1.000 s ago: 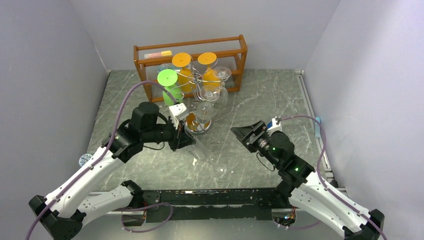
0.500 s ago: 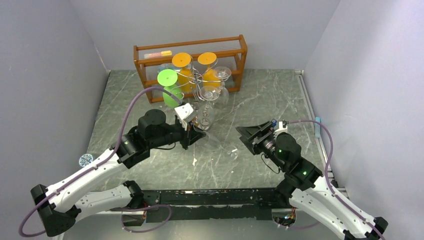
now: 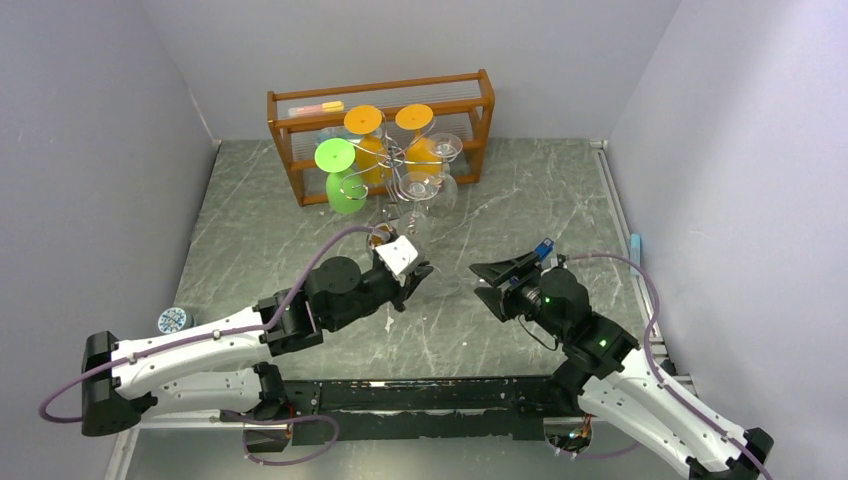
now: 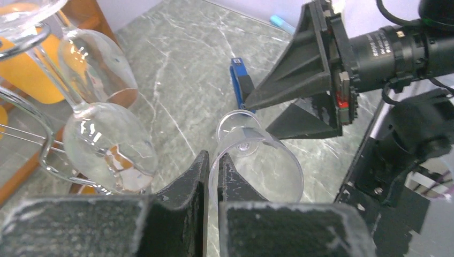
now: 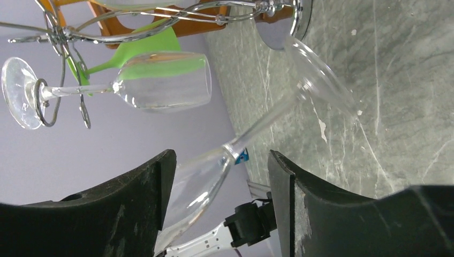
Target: Place the wine glass upside down on the wine glass rack
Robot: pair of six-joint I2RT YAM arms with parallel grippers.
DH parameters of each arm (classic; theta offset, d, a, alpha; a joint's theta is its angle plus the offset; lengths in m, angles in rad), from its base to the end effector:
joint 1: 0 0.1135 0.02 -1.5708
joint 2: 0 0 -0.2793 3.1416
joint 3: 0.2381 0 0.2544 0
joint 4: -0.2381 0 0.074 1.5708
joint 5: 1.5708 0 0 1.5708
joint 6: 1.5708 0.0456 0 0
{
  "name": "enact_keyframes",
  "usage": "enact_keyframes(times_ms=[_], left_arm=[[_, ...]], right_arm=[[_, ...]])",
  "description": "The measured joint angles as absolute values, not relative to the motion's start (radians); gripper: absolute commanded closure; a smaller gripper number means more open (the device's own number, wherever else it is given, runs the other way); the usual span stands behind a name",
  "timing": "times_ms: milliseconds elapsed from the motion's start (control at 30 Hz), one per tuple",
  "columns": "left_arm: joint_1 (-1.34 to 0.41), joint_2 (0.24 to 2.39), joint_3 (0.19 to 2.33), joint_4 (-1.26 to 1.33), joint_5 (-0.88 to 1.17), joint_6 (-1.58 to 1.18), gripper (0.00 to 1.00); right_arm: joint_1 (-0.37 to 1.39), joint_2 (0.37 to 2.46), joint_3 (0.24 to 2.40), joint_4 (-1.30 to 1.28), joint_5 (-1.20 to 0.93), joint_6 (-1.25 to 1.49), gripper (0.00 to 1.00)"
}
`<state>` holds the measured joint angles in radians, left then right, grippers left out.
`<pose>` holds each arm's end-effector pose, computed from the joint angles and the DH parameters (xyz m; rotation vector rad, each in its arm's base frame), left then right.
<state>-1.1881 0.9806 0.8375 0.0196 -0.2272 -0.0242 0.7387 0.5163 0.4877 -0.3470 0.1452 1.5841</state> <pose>0.0974 -0.2145 0.3551 0.8070 1.5445 -0.7102 0.1056 0.0872 0.2606 1.0075 1.9729 1.3174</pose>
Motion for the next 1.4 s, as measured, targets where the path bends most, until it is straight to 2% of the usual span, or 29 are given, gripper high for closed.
enact_keyframes(times_ms=[233,533,767,833,900,1000,1100,1300,1400], left_arm=[[-1.221,0.996,0.784,0.157,-0.29,0.019,0.95],[-1.234,0.997,0.712,0.266,-0.278,0.022,0.95],[-1.236,0.984,0.666,0.3,-0.25,0.021,0.95],[-1.236,0.965,0.641,0.323,-0.245,0.021,0.95],[-1.236,0.95,0.626,0.334,-0.24,0.021,0.95],[-1.236,0.944,0.619,0.337,-0.238,0.022,0.95],[-1.236,0.938,0.607,0.337,-0.231,0.014,0.84],[-1.242,0.892,0.551,0.335,-0.207,-0.039,0.48],[-1.242,0.853,0.521,0.333,-0.197,-0.069,0.36]], right_arm=[[0.739,0.494,0.484,-0.385,0.157,1.652,0.4],[0.738,0.506,0.38,-0.263,0.126,1.735,0.62],[0.738,0.516,0.329,-0.185,0.11,1.798,0.62],[0.738,0.53,0.323,-0.162,0.097,1.813,0.65],[0.738,0.542,0.315,-0.139,0.087,1.828,0.7],[0.738,0.557,0.298,-0.104,0.077,1.861,0.87],[0.729,0.564,0.283,-0.071,0.084,1.909,1.0],[0.725,0.566,0.273,-0.041,0.1,1.908,1.0],[0.729,0.566,0.275,-0.04,0.108,1.857,1.0]])
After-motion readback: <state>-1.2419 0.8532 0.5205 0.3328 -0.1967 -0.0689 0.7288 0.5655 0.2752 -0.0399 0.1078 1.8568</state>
